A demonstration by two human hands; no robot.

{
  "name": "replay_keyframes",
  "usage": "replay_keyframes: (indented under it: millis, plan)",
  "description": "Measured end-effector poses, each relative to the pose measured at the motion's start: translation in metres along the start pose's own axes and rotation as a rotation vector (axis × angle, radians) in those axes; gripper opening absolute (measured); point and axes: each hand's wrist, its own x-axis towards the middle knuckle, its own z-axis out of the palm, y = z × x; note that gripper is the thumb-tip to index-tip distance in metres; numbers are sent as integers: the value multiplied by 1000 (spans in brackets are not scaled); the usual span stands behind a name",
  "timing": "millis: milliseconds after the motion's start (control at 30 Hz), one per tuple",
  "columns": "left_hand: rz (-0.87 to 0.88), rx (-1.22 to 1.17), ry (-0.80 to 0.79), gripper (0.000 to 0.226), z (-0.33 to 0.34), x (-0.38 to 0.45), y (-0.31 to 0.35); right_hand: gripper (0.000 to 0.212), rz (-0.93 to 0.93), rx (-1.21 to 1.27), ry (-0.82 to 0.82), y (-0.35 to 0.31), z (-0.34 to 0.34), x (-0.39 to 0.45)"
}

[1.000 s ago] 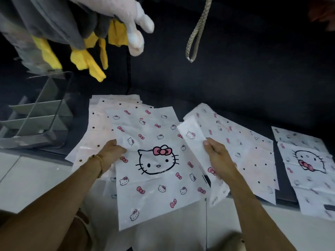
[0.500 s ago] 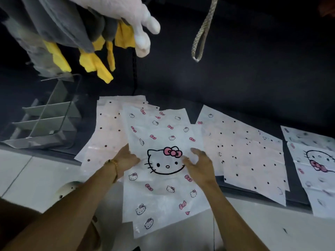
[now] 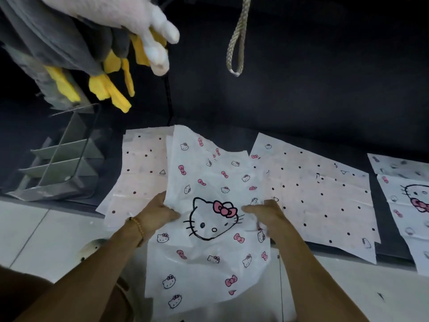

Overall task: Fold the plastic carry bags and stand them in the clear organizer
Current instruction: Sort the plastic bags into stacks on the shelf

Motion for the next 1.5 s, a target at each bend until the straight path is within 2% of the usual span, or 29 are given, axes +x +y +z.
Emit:
replay_keyframes:
  millis: [67, 133, 233, 333, 433, 667, 800, 900, 967, 1000, 1033, 1133, 1200, 1267, 1333, 1400, 1500]
  plan:
    - [27, -7, -25, 46, 10, -2, 20, 27, -72, 54, 11, 5, -7, -3]
    - [55, -8, -50, 42, 22, -3, 43, 19, -92, 235, 9, 10, -20, -11]
    - [98, 21, -105, 30, 52, -5, 82, 27, -79, 537, -76, 15, -55, -22]
    - [128, 62, -166, 29, 95, -3, 112, 28, -187, 604, -48, 19, -105, -34]
    - [120, 33, -228, 38, 151, 4, 131, 26, -250, 541, 124, 26, -165, -46]
    - [41, 44, -531, 32, 316, 29, 112, 20, -271, 283, 525, 68, -321, -52]
    - [111, 270, -537, 36, 401, 46, 84, 33, -297, 159, 710, 70, -388, -43]
    - [188, 175, -500, 43, 458, 60, 79, 60, -263, -89, 1030, 65, -422, -32]
    - [186, 86, -439, 44, 491, 72, 80, 58, -260, -309, 1239, 67, -424, -25]
    - [177, 80, -442, 43, 504, 80, 80, 52, -293, -364, 1254, 69, -418, -19]
    - [159, 104, -476, 44, 515, 86, 79, 46, -319, -407, 1182, 72, -406, -9]
    - [74, 273, -520, 54, 524, 107, 70, 49, -246, -561, 712, 98, -357, 29]
    - [149, 449, -434, 54, 508, 114, 62, 59, -147, -634, 493, 121, -329, 52]
    - [359, 601, -379, 38, 482, 116, 54, 65, -115, -694, 479, 143, -312, 68]
    - [548, 707, -375, 30, 451, 116, 47, 62, -129, -750, 577, 152, -304, 77]
    - [671, 837, -345, 33, 418, 116, 42, 57, -141, -769, 658, 152, -301, 81]
    - [754, 1082, -199, 43, 370, 113, 40, 45, -141, -703, 682, 140, -298, 80]
